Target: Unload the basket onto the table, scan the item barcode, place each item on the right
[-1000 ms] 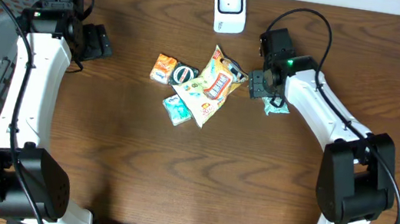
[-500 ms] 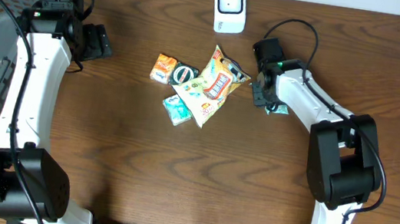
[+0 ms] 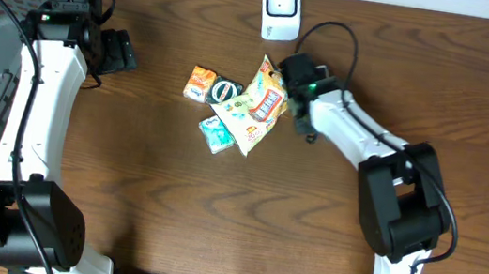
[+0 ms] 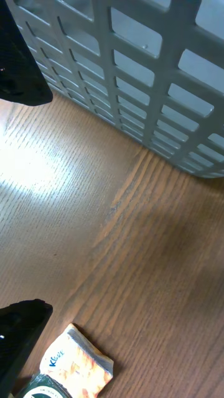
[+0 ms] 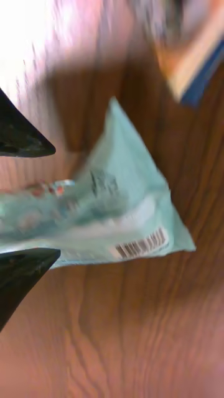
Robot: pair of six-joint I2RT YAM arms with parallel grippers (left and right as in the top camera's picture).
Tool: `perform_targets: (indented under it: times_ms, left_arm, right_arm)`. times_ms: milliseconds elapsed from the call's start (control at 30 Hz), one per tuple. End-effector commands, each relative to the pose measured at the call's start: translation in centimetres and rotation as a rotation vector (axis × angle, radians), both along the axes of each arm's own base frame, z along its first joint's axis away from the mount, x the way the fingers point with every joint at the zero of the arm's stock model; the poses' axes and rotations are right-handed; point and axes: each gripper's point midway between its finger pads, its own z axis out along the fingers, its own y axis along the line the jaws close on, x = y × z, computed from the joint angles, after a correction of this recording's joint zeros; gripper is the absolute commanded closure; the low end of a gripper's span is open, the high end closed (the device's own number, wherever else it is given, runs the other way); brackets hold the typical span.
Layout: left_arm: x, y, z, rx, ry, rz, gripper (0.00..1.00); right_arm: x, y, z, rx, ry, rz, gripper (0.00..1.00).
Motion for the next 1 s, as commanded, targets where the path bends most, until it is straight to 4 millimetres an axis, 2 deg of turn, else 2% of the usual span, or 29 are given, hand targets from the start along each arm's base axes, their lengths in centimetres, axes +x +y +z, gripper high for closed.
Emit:
perform_targets:
  times_ms: [0,67,200,333,467,600,667,733,800,833,967]
  left_arm:
    - [-0.1,0.0,-0.6,-0.001,0.019,-0.007,0.03]
    - [-0.1,0.0,-0.6,-0.001,0.019,-0.007,0.02]
    - [-0.1,0.0,-0.6,-0.001,0.019,-0.007,0.03]
    - [-0.1,0.0,-0.6,-0.001,0.019,-0.007,0.02]
    - [-0.1,0.0,-0.6,-0.001,0.019,-0.007,0.03]
    - [-0.1,0.0,-0.6,-0.001,0.019,-0.007,0.02]
    - [-0.1,0.0,-0.6,-0.001,0.019,-0.007,0.02]
    - [-0.1,0.0,-0.6,-0.001,0.019,-0.007,0.02]
    - [-0.1,0.0,-0.6,-0.001,0.019,-0.007,0.02]
    - [-0.1,0.0,-0.6,-0.001,0.019,-0.007,0.03]
    - [-0.1,0.0,-0.6,-0.001,0.019,-0.007,0.02]
  right_arm:
    - [-0.2,1.2,0.8,-0.075,-0.047,0.029,0.57]
    - [-0.4,2.4,1.3,-0.060,-0.062,0.034,0.58]
    - [-0.2,3.6,2.9,-0.019,-0.090,0.010,0.58]
    - [0.7,5.1,5.6,0.086,-0.072,0.014,0.57]
    - [1.8,5.5,7.9,0.176,-0.068,0.000,0.59]
    - [2.5,3.9,8.9,0.189,-0.066,-0.038,0.68]
    - [2.6,2.6,8.8,0.187,-0.060,-0.076,0.75]
    - [2.6,1.2,8.4,0.220,-0.039,-0.140,0.89]
    - [2.7,0.6,8.0,0.271,-0.013,-0.168,0.96]
    - [2.8,0.3,7.9,0.298,-0.001,-0.179,0.99]
    - [3.0,-1.0,7.1,0.395,0.046,-0.226,0.99]
